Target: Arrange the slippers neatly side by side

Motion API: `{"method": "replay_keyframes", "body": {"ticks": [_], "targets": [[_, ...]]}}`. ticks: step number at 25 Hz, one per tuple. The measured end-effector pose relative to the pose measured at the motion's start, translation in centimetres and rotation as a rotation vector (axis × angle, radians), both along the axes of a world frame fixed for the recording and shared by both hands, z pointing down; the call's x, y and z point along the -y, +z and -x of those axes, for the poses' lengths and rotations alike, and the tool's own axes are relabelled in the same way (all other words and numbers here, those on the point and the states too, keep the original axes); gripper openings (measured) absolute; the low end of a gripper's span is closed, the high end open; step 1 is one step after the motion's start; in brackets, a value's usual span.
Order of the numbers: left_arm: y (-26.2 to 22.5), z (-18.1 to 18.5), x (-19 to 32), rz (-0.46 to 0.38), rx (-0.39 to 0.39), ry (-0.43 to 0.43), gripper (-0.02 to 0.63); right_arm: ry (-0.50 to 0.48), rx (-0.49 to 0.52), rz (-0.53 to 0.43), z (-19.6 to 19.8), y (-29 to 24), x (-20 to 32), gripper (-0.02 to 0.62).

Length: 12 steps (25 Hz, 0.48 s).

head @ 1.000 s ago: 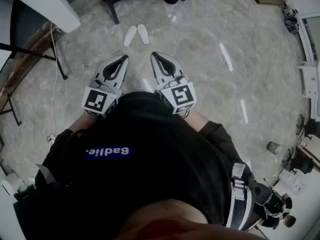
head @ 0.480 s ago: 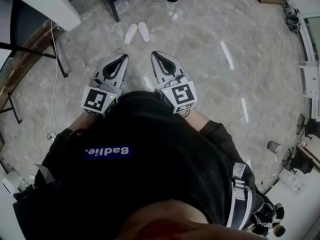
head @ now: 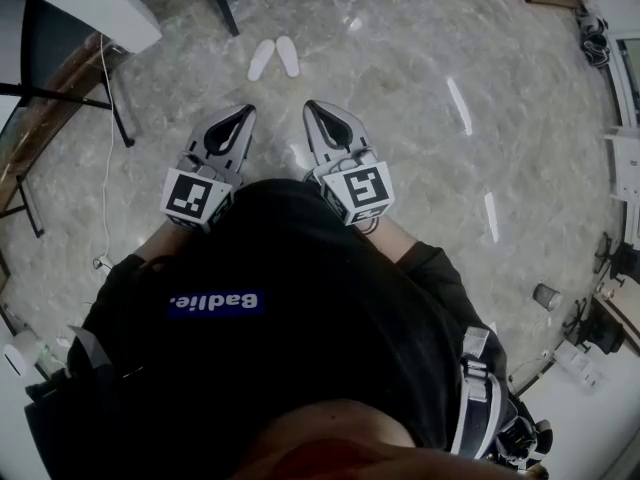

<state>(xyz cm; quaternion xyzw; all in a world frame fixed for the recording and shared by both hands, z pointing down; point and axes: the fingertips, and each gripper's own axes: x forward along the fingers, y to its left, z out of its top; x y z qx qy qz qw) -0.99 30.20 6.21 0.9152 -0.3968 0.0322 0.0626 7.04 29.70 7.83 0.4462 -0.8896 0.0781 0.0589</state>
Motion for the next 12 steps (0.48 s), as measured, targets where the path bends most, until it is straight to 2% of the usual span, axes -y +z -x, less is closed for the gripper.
{"method": "replay_keyframes", "body": {"ticks": [8,12], "targets": [[0.1,-5.9,1.3,0.009,0.062,-0.016,0.002,-0.039,0.037,-0.004,-5.7,-0.2,1.9,-0.001],[0.8,-8.6,2.5,0.018,0.059,-0.053,0.002,-0.07,0.048,0.011,-8.4,0.9,3.4,0.0]]}}
